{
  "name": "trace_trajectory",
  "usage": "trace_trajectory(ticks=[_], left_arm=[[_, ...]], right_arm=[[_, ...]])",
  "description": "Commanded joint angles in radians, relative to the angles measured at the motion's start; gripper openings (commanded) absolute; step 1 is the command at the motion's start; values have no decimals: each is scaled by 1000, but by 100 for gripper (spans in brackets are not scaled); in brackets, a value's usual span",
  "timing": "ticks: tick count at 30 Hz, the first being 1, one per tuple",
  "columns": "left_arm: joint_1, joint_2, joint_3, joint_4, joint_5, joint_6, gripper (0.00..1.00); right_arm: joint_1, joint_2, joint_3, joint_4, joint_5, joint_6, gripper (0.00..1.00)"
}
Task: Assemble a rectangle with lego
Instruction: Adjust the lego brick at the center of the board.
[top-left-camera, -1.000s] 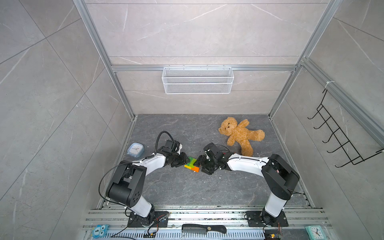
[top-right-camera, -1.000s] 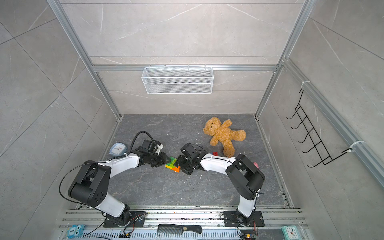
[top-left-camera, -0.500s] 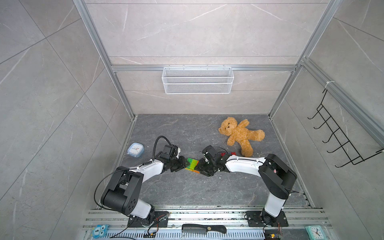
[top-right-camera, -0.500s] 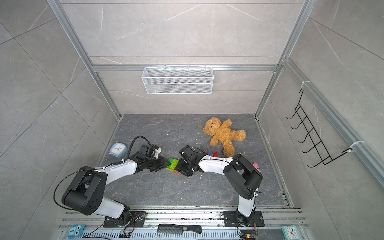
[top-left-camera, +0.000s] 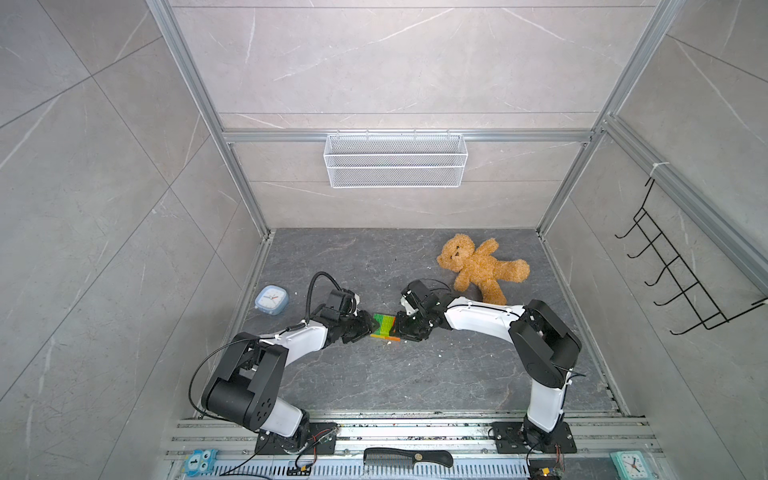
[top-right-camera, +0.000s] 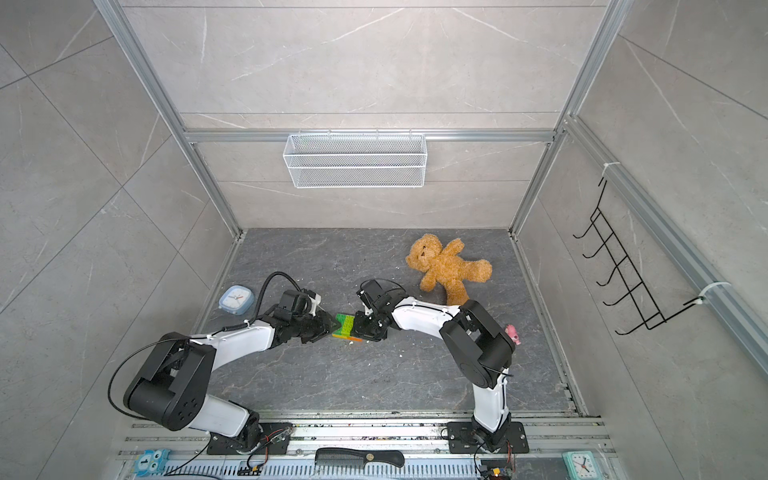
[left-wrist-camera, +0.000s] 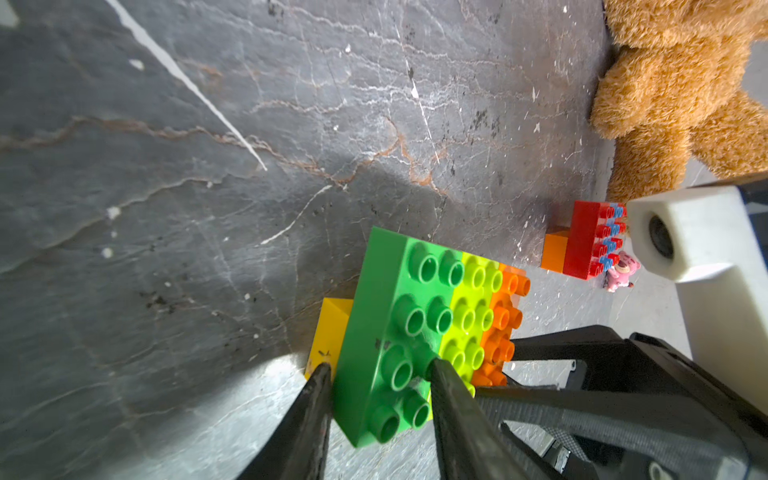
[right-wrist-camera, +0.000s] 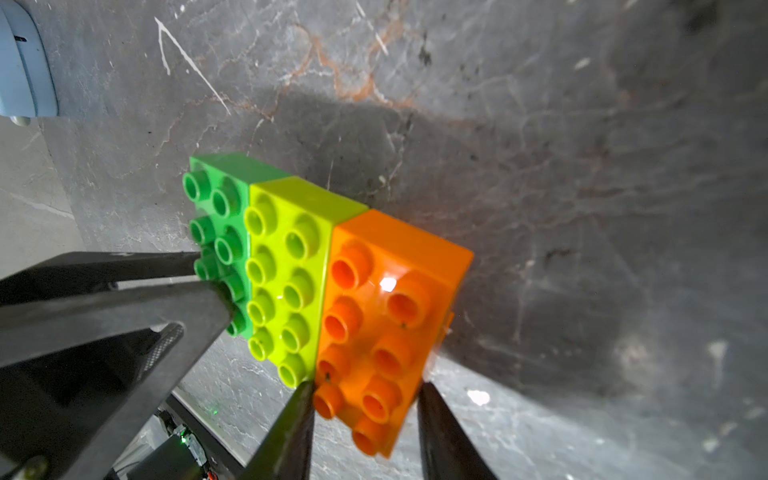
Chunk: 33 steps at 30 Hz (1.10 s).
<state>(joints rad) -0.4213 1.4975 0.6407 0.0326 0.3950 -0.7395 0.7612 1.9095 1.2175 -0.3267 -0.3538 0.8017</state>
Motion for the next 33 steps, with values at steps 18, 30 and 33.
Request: trace_trajectory(ticks=[18, 30, 33], left_arm=[[-51, 44, 15, 58, 2, -63, 41], [-68, 77, 45, 69, 1, -69, 41], [-76, 91, 59, 71, -1, -69, 42]], right_arm=[[-86, 63, 71, -141, -66, -212, 43], [-96, 77, 82, -142, -67, -221, 42], [-104, 75, 83, -149, -60, -230, 42]])
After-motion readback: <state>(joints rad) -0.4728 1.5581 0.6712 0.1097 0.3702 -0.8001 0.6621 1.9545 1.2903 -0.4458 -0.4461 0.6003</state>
